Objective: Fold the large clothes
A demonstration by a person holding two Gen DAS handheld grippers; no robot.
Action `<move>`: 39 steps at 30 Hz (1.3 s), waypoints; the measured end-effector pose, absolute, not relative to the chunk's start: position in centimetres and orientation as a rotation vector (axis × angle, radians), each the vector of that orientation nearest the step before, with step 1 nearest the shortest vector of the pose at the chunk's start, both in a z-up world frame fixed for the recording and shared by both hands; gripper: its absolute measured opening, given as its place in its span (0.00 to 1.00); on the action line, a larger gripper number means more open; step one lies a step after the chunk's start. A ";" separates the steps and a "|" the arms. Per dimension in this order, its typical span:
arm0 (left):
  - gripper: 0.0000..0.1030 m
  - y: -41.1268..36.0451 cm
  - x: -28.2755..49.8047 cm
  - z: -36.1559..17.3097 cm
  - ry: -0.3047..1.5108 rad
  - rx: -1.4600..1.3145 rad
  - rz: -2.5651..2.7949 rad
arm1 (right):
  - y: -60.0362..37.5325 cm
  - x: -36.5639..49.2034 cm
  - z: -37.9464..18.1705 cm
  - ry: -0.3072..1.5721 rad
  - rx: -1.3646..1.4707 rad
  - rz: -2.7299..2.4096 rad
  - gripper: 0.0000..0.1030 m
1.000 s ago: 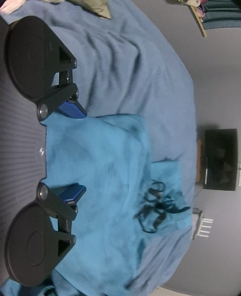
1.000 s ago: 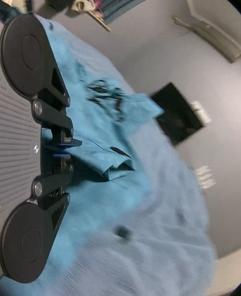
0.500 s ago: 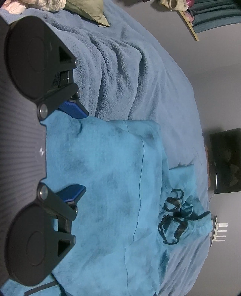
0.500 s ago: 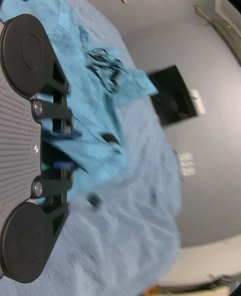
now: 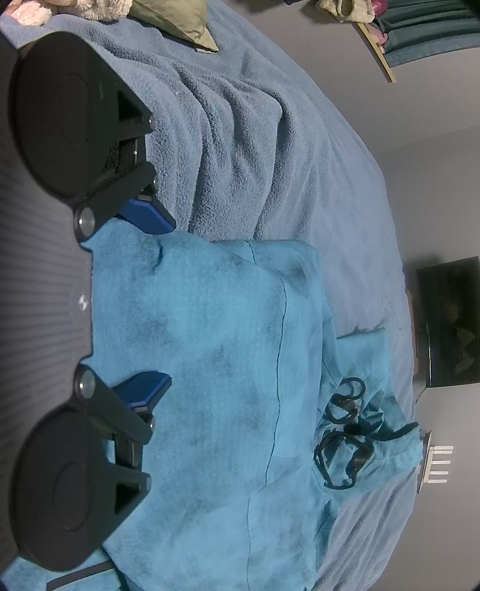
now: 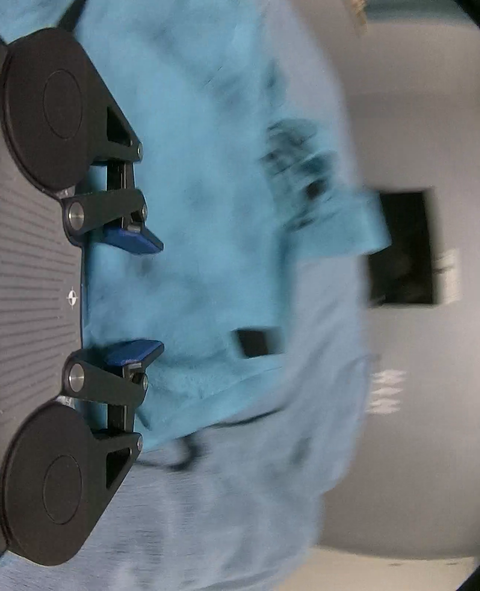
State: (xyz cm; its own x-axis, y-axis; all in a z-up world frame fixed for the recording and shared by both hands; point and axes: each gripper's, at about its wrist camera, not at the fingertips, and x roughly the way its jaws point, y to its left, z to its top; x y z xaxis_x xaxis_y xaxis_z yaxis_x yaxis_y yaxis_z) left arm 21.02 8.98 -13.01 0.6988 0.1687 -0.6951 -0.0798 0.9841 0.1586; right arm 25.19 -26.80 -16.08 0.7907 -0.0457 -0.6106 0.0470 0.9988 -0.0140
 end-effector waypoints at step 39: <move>0.96 8.3 24.2 -14.6 0.938 0.159 0.085 | -28.2 26.6 -17.0 0.666 0.044 -0.120 0.65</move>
State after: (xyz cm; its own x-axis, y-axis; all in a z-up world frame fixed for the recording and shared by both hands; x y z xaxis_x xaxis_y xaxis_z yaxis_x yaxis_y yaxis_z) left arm 24.25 8.30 -14.62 0.5890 0.1415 -0.7956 -0.0034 0.9850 0.1726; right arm 26.57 -28.16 -17.04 0.7797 -0.0972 -0.6186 0.1253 0.9921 0.0021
